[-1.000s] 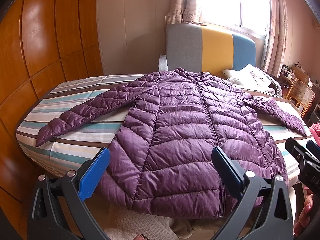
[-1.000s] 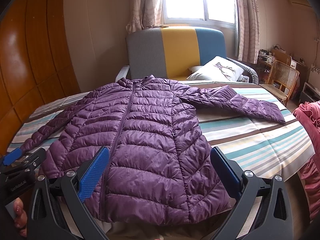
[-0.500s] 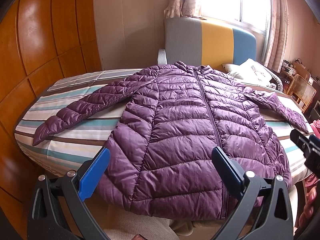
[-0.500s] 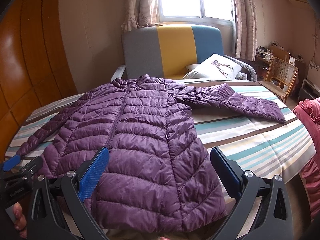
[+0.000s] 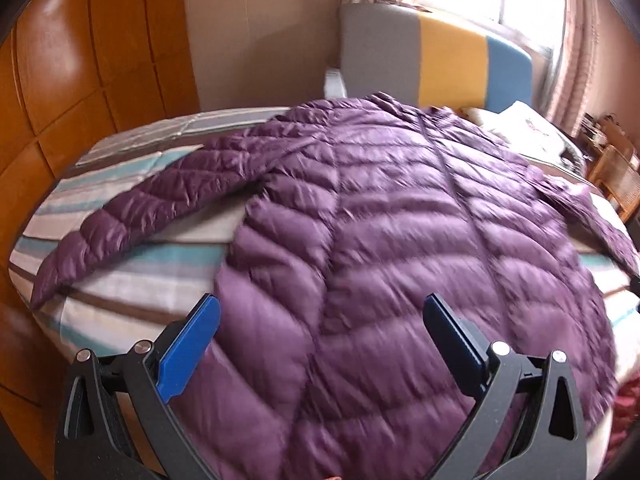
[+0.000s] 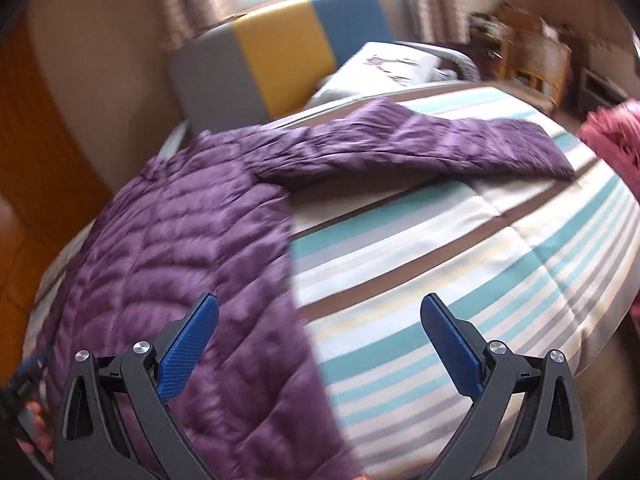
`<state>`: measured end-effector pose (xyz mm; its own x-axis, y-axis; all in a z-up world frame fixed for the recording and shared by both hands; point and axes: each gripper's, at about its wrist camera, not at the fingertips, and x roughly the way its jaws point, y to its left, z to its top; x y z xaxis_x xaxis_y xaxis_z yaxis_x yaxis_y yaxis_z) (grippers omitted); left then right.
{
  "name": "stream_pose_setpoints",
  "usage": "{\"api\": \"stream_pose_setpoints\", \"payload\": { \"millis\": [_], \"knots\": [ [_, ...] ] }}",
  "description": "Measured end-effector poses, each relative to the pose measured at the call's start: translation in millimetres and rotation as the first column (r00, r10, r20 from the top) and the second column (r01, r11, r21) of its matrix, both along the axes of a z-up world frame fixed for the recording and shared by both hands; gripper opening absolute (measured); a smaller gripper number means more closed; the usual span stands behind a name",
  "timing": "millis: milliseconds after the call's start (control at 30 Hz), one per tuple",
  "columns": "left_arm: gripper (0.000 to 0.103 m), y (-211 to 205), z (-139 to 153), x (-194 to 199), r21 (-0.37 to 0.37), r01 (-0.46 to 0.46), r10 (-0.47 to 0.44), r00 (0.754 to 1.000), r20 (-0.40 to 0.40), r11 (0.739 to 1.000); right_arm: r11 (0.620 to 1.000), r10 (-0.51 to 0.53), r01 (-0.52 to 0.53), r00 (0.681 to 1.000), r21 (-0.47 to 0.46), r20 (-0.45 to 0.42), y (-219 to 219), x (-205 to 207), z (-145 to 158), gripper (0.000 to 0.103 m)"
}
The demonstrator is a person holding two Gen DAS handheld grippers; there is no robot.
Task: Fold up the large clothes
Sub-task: 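Grasp the cuff of the sleeve with the right gripper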
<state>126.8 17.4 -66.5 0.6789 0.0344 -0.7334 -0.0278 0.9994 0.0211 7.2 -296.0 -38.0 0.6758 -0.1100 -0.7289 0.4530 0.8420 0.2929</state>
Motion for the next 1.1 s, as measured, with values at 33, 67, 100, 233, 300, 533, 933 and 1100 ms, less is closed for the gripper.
{"api": "stream_pose_setpoints", "payload": {
  "millis": [33, 67, 100, 233, 300, 533, 933, 1100],
  "knots": [
    [0.101, 2.6, -2.1, 10.4, 0.012, -0.02, 0.02, 1.0, 0.003, 1.0, 0.999, -0.031, 0.031, 1.0, 0.023, 0.0, -14.1, 3.3, -4.5, 0.1],
    [0.101, 3.8, -3.5, 17.6, 0.019, -0.032, 0.032, 0.999, 0.016, 0.999, 0.997, -0.067, 0.067, 0.998, 0.047, -0.004, -29.0, 5.4, -9.2, 0.1],
    [0.101, 4.7, -5.8, 28.4, 0.033, -0.039, 0.038, 0.999, 0.028, 0.999, 0.989, -0.119, 0.12, 0.993, 0.082, -0.014, -48.2, 9.0, -15.9, 0.1],
    [0.101, 3.5, -15.1, 56.9, 0.051, -0.027, 0.026, 0.999, 0.02, 0.998, 0.951, -0.251, 0.252, 0.968, 0.181, -0.025, -102.6, 21.2, -34.9, 0.078],
    [0.101, 3.6, -19.5, 66.7, 0.048, -0.033, 0.032, 0.999, 0.029, 0.998, 0.919, -0.32, 0.319, 0.947, 0.231, -0.035, -128.9, 27.3, -44.2, 0.075],
    [0.101, 2.4, -39.4, 83.2, 0.049, -0.039, 0.038, 0.999, 0.025, 0.998, 0.787, -0.525, 0.492, 0.851, 0.373, -0.015, -186.5, 29.6, -60.4, 0.065],
    [0.101, 2.1, -58.1, 83.1, 0.058, -0.042, 0.043, 0.999, -0.023, 0.997, 0.635, -0.69, 0.618, 0.724, 0.464, -0.021, -241.7, 39.8, -78.2, 0.023],
    [0.101, 5.9, -60.4, 86.0, 0.028, -0.044, 0.045, 0.998, -0.045, 0.999, 0.645, -0.689, 0.619, 0.725, 0.449, -0.01, -252.1, 31.2, -82.0, 0.012]
  ]
}}
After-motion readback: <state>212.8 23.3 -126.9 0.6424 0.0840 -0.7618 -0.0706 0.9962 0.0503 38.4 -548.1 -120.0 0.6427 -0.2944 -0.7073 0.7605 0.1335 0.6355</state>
